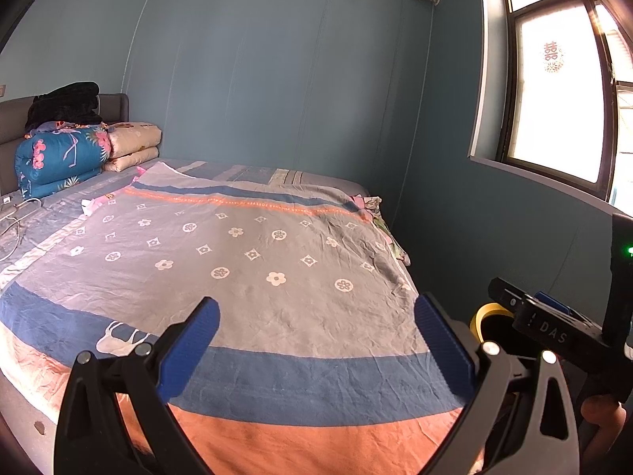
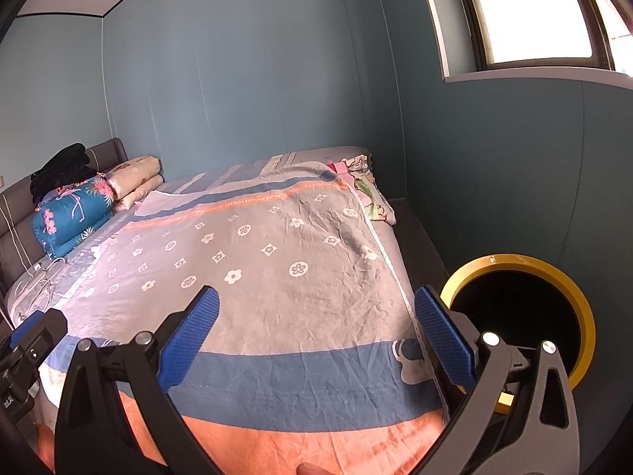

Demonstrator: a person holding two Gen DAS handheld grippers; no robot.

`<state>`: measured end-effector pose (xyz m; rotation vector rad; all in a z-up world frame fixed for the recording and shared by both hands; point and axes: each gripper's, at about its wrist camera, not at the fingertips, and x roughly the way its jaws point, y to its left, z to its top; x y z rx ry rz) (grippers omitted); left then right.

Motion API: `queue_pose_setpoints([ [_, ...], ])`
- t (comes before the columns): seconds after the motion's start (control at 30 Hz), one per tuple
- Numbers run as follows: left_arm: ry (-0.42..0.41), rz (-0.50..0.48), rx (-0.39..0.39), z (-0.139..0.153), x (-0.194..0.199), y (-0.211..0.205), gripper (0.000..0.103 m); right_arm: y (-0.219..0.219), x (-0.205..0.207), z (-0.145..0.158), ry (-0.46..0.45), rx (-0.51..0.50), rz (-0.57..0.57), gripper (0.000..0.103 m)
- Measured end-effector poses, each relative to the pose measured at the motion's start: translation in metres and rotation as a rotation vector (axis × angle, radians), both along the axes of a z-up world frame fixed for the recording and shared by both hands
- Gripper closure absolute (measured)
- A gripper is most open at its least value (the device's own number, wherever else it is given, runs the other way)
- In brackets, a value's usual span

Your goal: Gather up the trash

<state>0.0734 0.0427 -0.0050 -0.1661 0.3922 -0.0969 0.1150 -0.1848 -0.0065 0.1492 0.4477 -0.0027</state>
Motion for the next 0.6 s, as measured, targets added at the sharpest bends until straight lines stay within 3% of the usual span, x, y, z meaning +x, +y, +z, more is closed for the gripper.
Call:
queue_pose_setpoints([
  [0.6, 0.003, -0.015, -0.001, -0.0019, 0.0002, -0.0035, 0.008, -0.0008, -0.0002, -0.0042, 0.01, 0.006, -0.006, 0.008],
])
